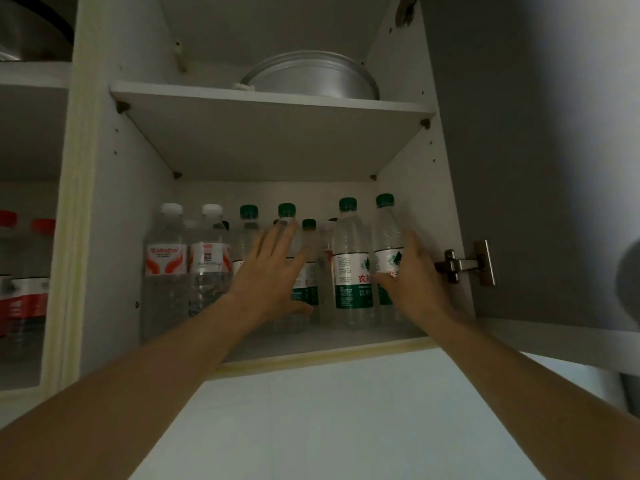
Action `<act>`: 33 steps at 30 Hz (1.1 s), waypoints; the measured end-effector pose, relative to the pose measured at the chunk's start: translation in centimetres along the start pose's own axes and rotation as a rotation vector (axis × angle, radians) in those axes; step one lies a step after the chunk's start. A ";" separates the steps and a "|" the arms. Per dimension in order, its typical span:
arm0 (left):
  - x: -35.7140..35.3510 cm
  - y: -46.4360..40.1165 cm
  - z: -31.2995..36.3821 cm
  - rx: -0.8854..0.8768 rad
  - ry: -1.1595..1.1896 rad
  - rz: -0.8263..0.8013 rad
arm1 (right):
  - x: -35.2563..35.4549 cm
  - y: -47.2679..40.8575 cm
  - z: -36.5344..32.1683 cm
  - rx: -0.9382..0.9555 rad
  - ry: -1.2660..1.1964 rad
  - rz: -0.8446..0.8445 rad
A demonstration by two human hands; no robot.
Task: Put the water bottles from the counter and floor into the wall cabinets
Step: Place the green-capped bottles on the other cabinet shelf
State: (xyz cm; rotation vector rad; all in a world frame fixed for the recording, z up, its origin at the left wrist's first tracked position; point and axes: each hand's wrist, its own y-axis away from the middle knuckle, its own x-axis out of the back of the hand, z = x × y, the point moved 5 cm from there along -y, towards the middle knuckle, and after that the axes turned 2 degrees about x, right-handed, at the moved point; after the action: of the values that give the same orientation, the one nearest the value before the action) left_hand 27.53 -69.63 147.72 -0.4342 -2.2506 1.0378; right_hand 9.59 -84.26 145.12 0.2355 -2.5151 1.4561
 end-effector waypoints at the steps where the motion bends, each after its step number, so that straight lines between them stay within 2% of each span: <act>1: 0.3 0.0 0.4 -0.010 0.016 0.010 | -0.2 0.2 0.2 -0.008 0.037 0.005; 6: 2.3 -1.2 4.4 -0.051 0.273 0.031 | -0.7 1.3 1.1 -0.026 0.235 -0.054; 11: 1.7 -3.1 7.4 0.159 0.837 -0.126 | 0.0 2.2 2.2 -0.119 0.302 -0.101; 13: 1.0 -3.4 8.1 0.219 0.959 -0.174 | 0.3 2.7 2.3 -0.133 0.337 -0.111; 17: 0.4 -4.0 8.9 0.224 1.058 -0.157 | 1.1 3.2 1.8 -0.088 0.455 -0.092; 20: 0.4 -4.6 9.5 0.189 1.092 -0.119 | 1.1 2.6 0.9 -0.025 0.693 -0.094; 23: 0.1 -4.9 9.8 0.197 1.105 -0.110 | 0.6 1.6 0.5 0.002 0.814 -0.126; 26: -0.6 -5.4 10.6 0.168 1.183 -0.132 | 0.3 1.1 0.8 0.005 0.828 -0.147; 33: -1.8 -6.2 10.7 0.195 1.203 -0.154 | -0.3 0.6 1.2 0.014 0.793 -0.158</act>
State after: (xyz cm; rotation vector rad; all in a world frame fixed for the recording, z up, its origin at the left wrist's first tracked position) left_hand 21.72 -80.61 146.42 -0.5759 -1.0779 0.6144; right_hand 9.58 -84.96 143.95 -0.1253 -1.7994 1.1859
